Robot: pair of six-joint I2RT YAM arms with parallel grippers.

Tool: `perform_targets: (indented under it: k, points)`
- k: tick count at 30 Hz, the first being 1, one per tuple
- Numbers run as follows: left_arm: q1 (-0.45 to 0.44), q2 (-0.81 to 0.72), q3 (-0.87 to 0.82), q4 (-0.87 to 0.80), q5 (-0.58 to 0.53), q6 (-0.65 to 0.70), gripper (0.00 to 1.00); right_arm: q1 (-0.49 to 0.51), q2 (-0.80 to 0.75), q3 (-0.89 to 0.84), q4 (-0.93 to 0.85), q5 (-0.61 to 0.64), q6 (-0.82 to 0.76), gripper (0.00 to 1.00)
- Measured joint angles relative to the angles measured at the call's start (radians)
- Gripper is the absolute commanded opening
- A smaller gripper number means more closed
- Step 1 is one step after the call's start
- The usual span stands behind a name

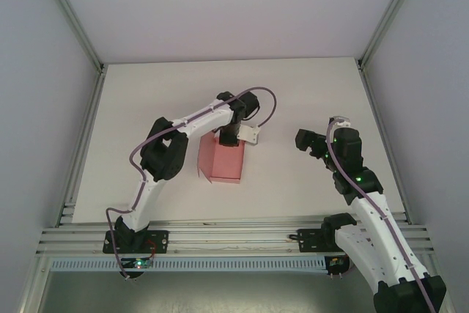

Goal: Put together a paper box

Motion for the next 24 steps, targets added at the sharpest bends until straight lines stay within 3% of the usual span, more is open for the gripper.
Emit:
perform_targets:
  k: [2, 6, 12, 13, 14, 15, 19, 24]
  points:
    - [-0.006, 0.013, 0.007, 0.001, -0.011, 0.002, 0.18, -0.002, 0.0, -0.004, 0.0, 0.0, 0.0, 0.98]
    - [-0.01, 0.031, 0.021, 0.004, -0.014, -0.002, 0.38, -0.002, 0.0, -0.008, -0.003, -0.001, 0.0, 0.98]
    - [-0.014, 0.031, 0.075, 0.003, -0.014, -0.007, 0.59, -0.002, -0.004, -0.008, -0.007, -0.015, 0.0, 0.98]
    - [-0.014, 0.031, 0.087, 0.002, -0.014, -0.011, 0.69, -0.002, -0.004, -0.008, -0.007, -0.019, 0.0, 0.99]
    - [-0.014, 0.031, 0.097, 0.002, -0.012, -0.016, 0.95, -0.002, -0.004, -0.008, -0.007, -0.024, 0.0, 0.98]
    - [-0.014, 0.031, 0.105, 0.002, -0.008, -0.018, 1.0, -0.002, -0.004, -0.008, -0.007, -0.027, 0.0, 0.98]
    - [-0.014, -0.013, 0.099, 0.021, 0.025, -0.053, 1.0, -0.002, -0.004, -0.008, -0.007, -0.053, -0.011, 0.99]
    - [-0.013, -0.174, 0.015, 0.158, 0.036, -0.157, 1.0, -0.002, -0.014, -0.008, -0.001, -0.103, -0.023, 0.98]
